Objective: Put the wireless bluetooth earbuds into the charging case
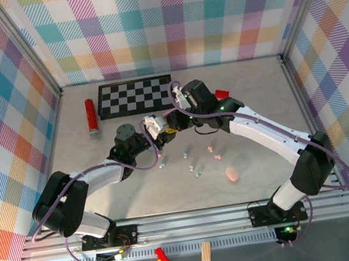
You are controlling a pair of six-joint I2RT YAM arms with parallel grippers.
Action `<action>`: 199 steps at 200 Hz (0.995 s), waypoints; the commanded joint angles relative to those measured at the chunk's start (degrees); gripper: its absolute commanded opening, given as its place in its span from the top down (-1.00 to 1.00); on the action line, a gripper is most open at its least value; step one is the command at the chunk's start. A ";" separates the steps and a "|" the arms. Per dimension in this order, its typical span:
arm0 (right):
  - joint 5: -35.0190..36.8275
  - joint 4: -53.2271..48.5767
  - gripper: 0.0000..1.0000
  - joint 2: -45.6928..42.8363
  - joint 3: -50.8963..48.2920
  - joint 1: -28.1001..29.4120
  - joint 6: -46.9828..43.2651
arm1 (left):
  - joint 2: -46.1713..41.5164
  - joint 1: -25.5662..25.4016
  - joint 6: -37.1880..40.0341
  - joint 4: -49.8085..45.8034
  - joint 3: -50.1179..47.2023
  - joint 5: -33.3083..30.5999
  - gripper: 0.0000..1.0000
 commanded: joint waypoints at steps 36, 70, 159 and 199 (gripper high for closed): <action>2.15 5.47 0.59 -1.17 -2.85 0.02 0.50 | 0.69 -0.83 -0.92 3.32 1.80 1.79 0.31; 0.60 5.91 0.57 -0.74 -3.08 -0.12 0.99 | 0.26 -0.83 -1.19 2.88 2.06 1.68 0.31; 0.38 5.14 0.47 -5.56 -5.25 -0.49 1.45 | 0.78 0.14 -2.52 3.58 2.58 1.08 0.31; -1.20 5.70 0.49 -3.91 -4.61 -0.86 2.23 | 0.87 0.14 -2.43 3.57 2.55 1.98 0.31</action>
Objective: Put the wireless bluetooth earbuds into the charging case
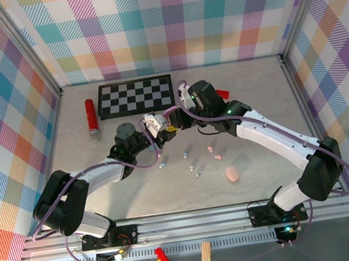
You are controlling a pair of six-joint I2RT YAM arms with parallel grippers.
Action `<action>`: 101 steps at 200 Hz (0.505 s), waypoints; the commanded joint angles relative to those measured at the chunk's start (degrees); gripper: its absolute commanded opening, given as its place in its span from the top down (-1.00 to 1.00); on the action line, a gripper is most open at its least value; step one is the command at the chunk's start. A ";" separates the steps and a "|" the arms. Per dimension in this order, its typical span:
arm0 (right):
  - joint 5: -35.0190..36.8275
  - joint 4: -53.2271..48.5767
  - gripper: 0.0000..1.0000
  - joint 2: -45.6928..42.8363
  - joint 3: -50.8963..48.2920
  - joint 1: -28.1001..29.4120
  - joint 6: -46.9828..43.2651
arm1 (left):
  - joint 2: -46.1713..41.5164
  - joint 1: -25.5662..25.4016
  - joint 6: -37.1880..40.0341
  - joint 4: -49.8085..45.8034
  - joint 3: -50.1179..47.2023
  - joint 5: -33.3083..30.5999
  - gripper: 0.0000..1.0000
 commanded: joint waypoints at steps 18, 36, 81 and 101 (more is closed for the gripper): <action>-2.05 0.92 0.47 0.37 -0.13 -0.38 0.89 | 0.13 0.12 -0.37 3.24 1.20 1.18 0.31; -2.54 1.87 0.44 -1.29 -1.71 -0.38 -0.15 | 0.17 0.91 -1.91 4.53 0.76 0.80 0.31; -2.76 9.12 0.21 -10.00 -12.40 -0.33 -0.68 | -1.59 5.56 -5.71 6.53 -1.24 1.37 0.31; -1.91 13.35 0.07 -12.81 -17.85 -0.66 2.00 | -3.09 7.83 -6.69 6.21 -2.04 1.66 0.31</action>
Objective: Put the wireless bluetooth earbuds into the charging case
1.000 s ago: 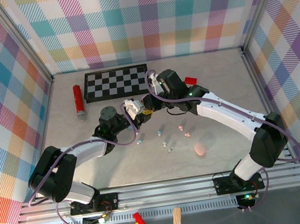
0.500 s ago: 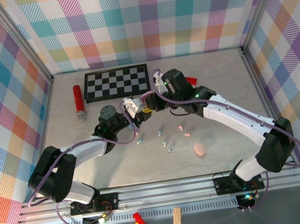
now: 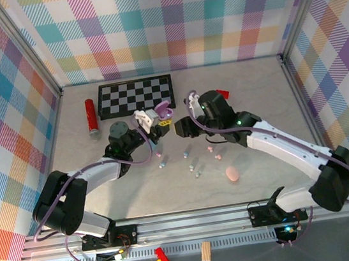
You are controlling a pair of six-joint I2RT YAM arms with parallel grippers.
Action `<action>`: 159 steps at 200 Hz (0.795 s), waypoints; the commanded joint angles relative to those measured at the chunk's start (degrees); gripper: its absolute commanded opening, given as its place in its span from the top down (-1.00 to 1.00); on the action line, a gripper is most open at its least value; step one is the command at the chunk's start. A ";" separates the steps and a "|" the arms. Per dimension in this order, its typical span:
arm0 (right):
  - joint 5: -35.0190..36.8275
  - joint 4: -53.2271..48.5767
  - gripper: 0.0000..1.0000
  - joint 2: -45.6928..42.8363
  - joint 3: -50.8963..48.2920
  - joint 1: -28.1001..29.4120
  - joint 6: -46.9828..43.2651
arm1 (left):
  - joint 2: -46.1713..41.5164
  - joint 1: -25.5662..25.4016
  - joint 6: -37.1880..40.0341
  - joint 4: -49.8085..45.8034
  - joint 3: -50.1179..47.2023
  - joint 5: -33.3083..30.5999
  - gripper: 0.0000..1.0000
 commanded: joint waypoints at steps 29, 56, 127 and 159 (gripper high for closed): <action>-0.04 6.09 -0.04 0.20 -6.01 -1.12 6.24 | -5.40 5.39 -4.31 2.75 -2.72 1.14 0.31; -4.09 7.33 -0.06 7.97 -4.87 -1.15 10.67 | -7.77 8.50 -8.94 3.85 -3.34 1.25 0.31; -7.80 8.54 0.07 28.79 3.37 2.77 16.25 | -10.46 15.44 -16.55 6.56 -4.43 3.15 0.31; -6.45 6.85 0.15 34.65 7.77 4.86 14.61 | -12.12 16.42 -16.51 5.15 -4.78 3.33 0.31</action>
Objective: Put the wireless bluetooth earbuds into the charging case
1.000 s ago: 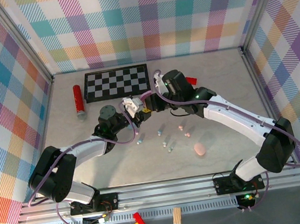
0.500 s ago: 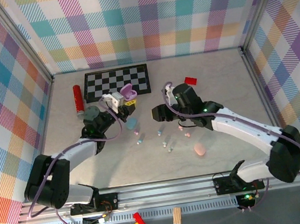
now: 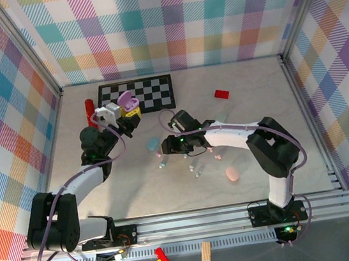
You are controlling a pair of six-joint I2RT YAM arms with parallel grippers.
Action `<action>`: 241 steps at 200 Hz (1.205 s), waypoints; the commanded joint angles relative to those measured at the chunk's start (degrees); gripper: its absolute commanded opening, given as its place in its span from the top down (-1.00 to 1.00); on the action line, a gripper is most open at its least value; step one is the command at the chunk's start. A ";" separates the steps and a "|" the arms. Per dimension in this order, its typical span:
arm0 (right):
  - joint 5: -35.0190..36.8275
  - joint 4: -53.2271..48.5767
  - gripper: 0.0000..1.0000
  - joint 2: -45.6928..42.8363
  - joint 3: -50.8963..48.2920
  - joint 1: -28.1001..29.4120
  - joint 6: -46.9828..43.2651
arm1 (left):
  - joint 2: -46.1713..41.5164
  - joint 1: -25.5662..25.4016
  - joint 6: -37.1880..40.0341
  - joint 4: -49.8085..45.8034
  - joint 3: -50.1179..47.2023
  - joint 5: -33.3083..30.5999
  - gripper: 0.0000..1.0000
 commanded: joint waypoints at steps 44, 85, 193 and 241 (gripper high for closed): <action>1.40 -3.51 0.18 8.61 9.45 2.82 -2.66 | -3.74 1.87 -0.35 -0.83 -1.01 1.80 0.31; 2.81 -5.49 0.22 11.92 12.80 3.09 -3.76 | -4.40 2.06 0.05 -1.80 -0.75 1.89 0.31; 5.04 -10.46 0.33 18.86 20.43 3.15 -6.15 | -4.23 2.05 -0.02 -1.97 -0.83 2.77 0.31; 5.43 -12.92 0.52 18.94 21.86 3.09 -7.51 | -4.45 2.04 0.17 -2.24 -0.91 2.51 0.31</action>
